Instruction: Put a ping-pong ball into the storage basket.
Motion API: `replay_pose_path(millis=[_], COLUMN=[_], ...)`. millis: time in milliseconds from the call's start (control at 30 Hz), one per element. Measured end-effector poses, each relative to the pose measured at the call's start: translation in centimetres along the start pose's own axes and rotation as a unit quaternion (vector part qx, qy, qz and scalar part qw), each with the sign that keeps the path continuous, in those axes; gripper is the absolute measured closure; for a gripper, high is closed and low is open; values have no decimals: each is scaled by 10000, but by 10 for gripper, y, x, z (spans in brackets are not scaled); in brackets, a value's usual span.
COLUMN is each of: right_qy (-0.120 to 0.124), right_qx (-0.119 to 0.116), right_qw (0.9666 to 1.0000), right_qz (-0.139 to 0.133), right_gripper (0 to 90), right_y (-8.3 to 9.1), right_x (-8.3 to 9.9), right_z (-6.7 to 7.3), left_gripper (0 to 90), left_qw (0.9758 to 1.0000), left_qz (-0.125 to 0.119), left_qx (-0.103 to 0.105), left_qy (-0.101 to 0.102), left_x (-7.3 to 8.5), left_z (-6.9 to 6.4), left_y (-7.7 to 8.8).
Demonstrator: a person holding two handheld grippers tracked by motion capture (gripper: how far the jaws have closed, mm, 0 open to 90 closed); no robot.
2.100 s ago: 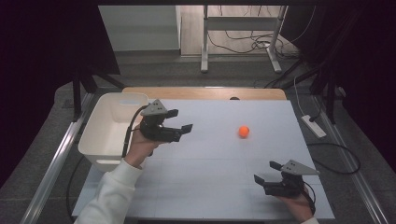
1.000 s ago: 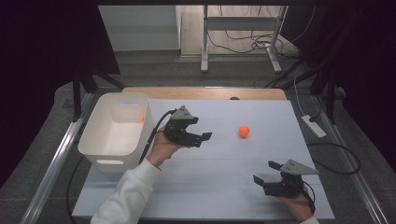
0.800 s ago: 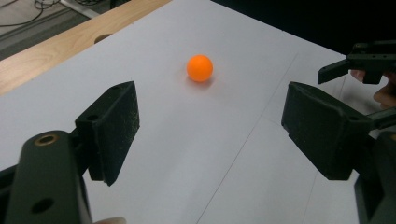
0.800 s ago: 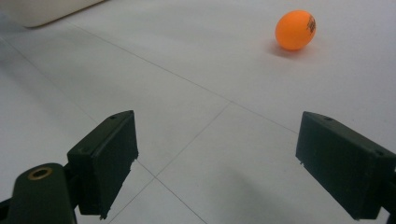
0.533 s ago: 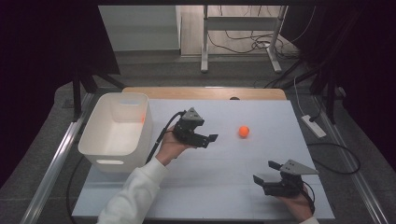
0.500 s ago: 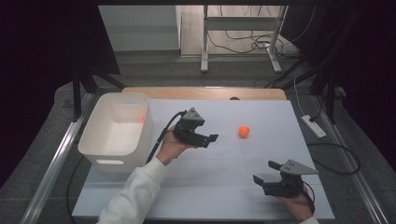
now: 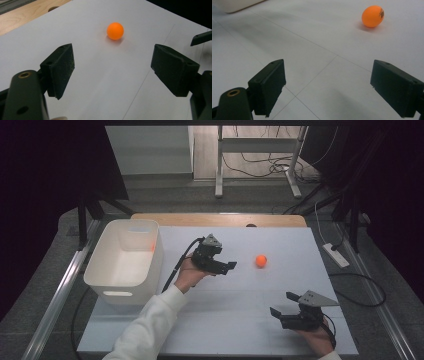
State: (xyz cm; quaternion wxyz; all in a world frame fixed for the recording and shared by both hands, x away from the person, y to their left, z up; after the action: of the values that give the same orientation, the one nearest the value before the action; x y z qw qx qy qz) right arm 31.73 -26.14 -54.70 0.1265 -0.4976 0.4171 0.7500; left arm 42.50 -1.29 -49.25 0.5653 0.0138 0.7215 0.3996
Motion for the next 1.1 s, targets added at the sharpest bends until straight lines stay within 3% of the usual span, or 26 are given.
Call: replay_pose_path(millis=[600, 1100], right_qy=[47, 54], right_qx=[-17, -15], right_qw=[10000, 10000], right_qz=[-49, -43], right_gripper=[128, 129], right_y=[1, 1], right_x=[-1, -1], right_z=[1, 1], left_gripper=[200, 202], left_qw=[9998, 9995], left_qz=[112, 298], left_qx=[133, 62], left_qy=[-100, -124], left_x=[-7, -4], left_z=[-7, -2], left_y=[-29, -45])
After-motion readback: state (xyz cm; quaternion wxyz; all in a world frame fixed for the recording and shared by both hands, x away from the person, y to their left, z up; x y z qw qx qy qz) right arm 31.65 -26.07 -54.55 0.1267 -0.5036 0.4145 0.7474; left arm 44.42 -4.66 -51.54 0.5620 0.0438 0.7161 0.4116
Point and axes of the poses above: each handheld gripper's, and its own axes: y roughly backward along the jaws, x roughly out of its underside, z roughly to its left, the point moved 7 cm from there along -y, roughly forward along the jaws, and after that the axes turned 7 degrees about -y, right-handed, at the moved point
